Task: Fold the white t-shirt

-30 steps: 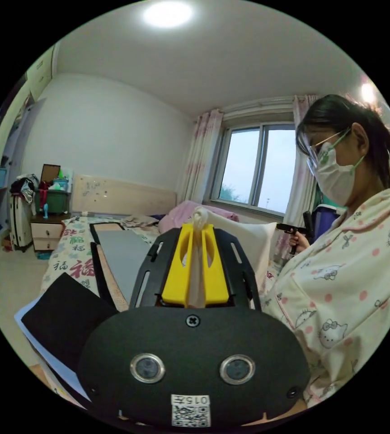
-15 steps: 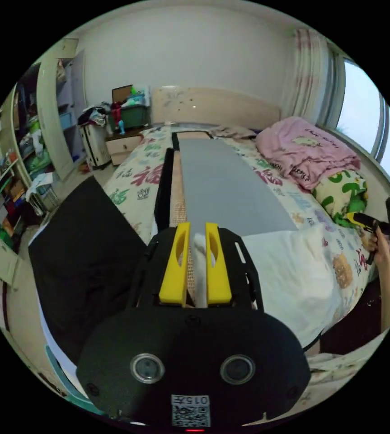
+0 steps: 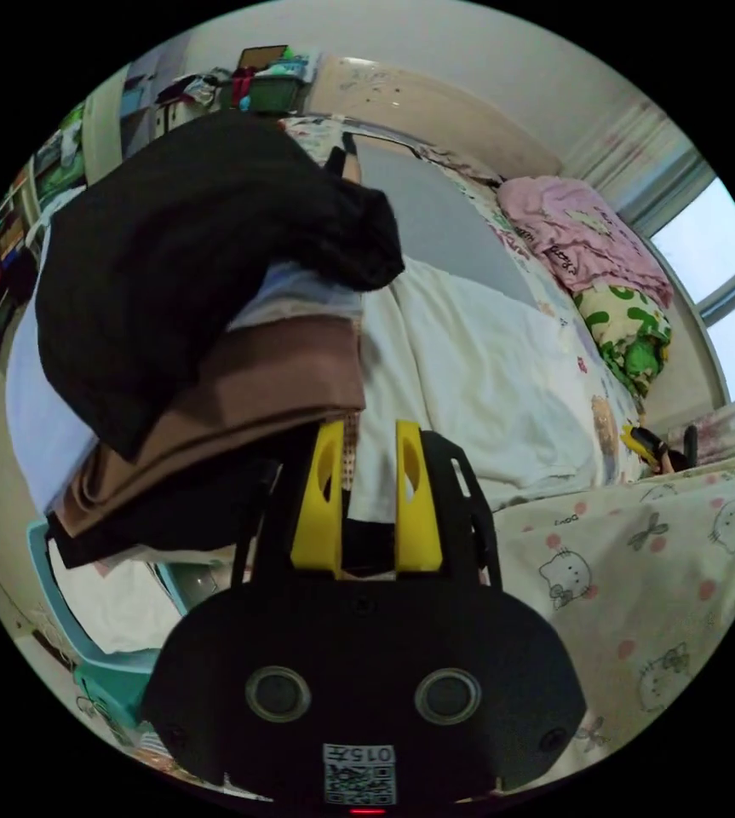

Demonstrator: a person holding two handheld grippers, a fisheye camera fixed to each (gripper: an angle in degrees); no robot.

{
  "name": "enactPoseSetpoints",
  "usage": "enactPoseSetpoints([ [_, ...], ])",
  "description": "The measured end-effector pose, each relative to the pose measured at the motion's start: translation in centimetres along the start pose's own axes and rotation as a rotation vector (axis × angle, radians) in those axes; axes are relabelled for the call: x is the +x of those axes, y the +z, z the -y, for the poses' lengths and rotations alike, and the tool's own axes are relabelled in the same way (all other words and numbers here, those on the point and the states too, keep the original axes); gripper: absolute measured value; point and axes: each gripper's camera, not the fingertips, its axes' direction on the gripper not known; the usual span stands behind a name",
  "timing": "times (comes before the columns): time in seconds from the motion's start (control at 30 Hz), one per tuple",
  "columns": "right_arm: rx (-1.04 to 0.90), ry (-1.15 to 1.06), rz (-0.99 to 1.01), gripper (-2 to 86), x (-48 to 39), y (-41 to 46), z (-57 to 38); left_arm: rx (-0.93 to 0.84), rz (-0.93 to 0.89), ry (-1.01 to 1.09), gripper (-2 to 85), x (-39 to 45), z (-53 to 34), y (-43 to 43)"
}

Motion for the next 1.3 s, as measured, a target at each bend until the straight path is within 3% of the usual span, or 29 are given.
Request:
enactPoseSetpoints([
  [0.17, -0.100, -0.021, 0.051, 12.6, 2.0, 0.9, 2.7, -0.111, -0.024, 0.035, 7.4, 1.3, -0.6, 3.5],
  [0.27, -0.189, -0.067, 0.154, 9.4, 2.5, 2.0, 3.7, -0.198, 0.000, 0.074, 0.7, 2.4, -1.1, 5.1],
  [0.5, -0.110, -0.017, 0.025, 0.9, 6.7, -2.2, 5.1, -0.199, 0.072, 0.174, -0.9, 4.4, -2.8, 3.5],
  [0.73, -0.136, -0.077, -0.099, 0.1, 7.8, -3.3, 6.6, -0.228, 0.192, 0.247, -0.9, 7.0, -4.2, 2.5],
  [0.93, -0.144, -0.061, -0.097, 0.1, 11.2, -2.2, 7.9, -0.242, 0.240, 0.190, -0.8, 8.1, -4.5, 1.6],
  [1.3, -0.214, -0.227, -0.275, 0.1, 12.9, 0.3, 8.7, -0.213, 0.201, 0.156, -0.6, 9.5, -5.3, -0.3],
])
